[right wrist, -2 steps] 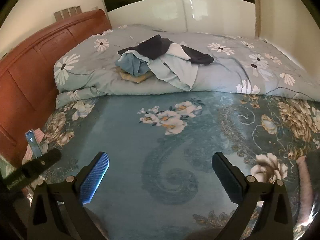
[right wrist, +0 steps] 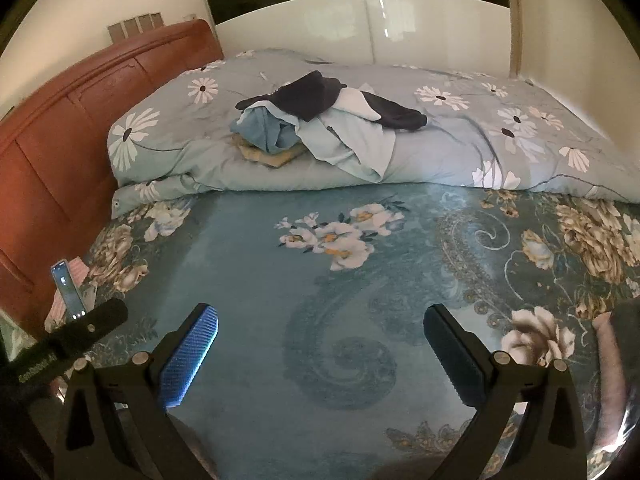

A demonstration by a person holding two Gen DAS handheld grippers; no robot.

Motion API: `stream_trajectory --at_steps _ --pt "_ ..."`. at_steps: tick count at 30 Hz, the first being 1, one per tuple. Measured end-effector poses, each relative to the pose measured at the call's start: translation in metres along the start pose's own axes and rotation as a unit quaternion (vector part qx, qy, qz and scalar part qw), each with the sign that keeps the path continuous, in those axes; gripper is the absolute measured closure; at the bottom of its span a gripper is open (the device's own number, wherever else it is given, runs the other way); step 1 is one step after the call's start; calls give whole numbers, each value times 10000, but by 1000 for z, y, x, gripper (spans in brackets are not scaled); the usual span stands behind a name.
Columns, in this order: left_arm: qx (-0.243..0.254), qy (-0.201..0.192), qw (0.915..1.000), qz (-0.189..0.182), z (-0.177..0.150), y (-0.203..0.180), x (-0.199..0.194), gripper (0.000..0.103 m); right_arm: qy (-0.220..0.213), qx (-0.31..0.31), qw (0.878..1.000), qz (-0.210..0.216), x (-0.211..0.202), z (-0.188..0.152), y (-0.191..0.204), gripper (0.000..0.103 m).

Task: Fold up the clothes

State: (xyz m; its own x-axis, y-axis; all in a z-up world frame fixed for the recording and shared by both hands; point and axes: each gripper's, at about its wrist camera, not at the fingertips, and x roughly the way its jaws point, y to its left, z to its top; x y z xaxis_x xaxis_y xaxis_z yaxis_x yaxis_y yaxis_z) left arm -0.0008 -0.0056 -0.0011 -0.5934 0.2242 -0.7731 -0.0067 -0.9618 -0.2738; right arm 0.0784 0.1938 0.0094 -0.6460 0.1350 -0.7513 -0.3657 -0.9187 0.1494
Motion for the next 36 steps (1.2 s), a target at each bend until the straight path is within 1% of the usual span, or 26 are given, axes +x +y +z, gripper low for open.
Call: stream_trajectory --at_steps 1,5,7,10,13,17,20,22,27,34,36 --pt "-51 37 10000 -21 1 5 0 0 11 5 10000 17 0 0 0 0" --pt "170 130 9996 175 -3 -15 8 0 102 35 9999 50 1 7 3 0" --pt "88 190 9998 -14 1 -8 6 0 25 -29 10000 44 0 10 7 0" --pt "132 289 9994 -129 11 -9 1 0 -104 67 9997 218 -9 10 4 0" --pt "301 137 9993 -170 19 -14 -10 0 -116 88 9995 291 -14 19 6 0" --pt "545 -249 9982 -57 35 -20 -29 0 -300 1 9992 263 -22 25 10 0" --pt "576 -583 9966 50 44 -21 -40 0 -599 48 9978 293 -32 33 13 0" --pt "555 -711 9959 47 47 -19 -44 0 -846 52 9959 315 -40 38 14 0" --pt "447 -851 9953 -132 49 -15 -45 0 -1426 -5 9889 423 -58 53 18 0" --pt "555 -930 9941 -27 53 -20 -42 0 -2229 -86 9731 573 -84 75 23 0" --pt "564 -994 9934 -29 55 -20 -44 0 -2199 13 9727 736 -80 76 22 0"
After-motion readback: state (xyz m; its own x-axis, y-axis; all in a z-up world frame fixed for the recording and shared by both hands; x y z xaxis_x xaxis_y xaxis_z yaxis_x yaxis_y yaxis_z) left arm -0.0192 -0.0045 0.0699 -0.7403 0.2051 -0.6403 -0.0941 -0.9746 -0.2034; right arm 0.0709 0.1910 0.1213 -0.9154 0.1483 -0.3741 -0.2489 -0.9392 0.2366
